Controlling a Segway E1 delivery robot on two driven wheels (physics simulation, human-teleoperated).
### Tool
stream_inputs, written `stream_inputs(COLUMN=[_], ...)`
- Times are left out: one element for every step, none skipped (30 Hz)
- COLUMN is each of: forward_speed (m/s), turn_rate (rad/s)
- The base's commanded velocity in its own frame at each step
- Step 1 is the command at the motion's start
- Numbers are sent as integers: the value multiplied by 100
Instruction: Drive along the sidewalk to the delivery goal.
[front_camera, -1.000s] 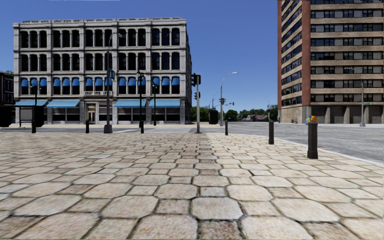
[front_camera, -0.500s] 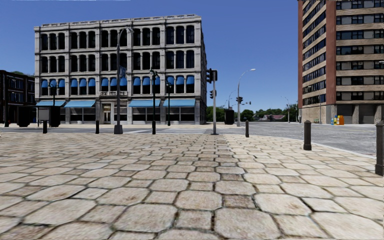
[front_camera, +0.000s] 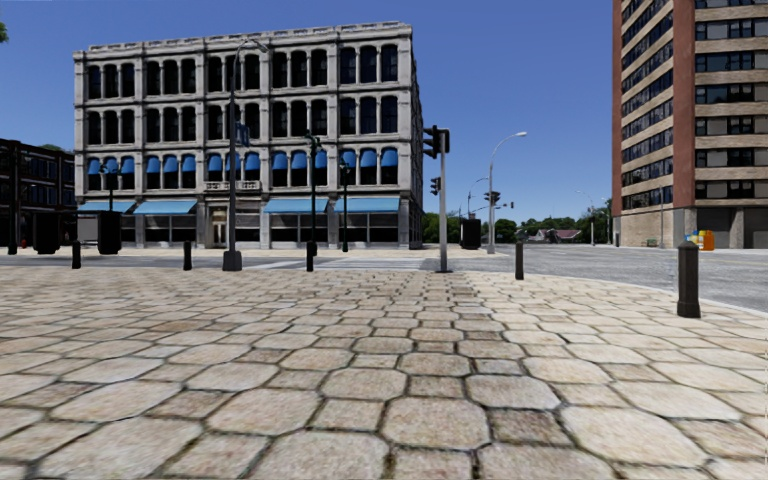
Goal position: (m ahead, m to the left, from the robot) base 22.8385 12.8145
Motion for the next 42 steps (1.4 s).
stream_inputs(forward_speed=[200, 200, 200, 200, 200, 200, 200, 200, 200, 200, 200, 200, 200, 200, 200, 200, 200, 200, 200, 200, 200, 200, 200, 200, 200, 200, 200, 200, 200, 200, 200, 200, 200, 200, 200, 200, 200, 200, 200, 200, 200, 200], turn_rate=[0, 0, 0, 0, 0, 0, 0, 0, 10, 17, 17, 18, 18, 18, 18, 18, 18, 18, 18, 18, 18, 18, 18, 13, 4, 0, 0, 0, 0, 0, 0, 0, 0, 0, 0, 0, 0, 0, 0, 0, 0, 0])
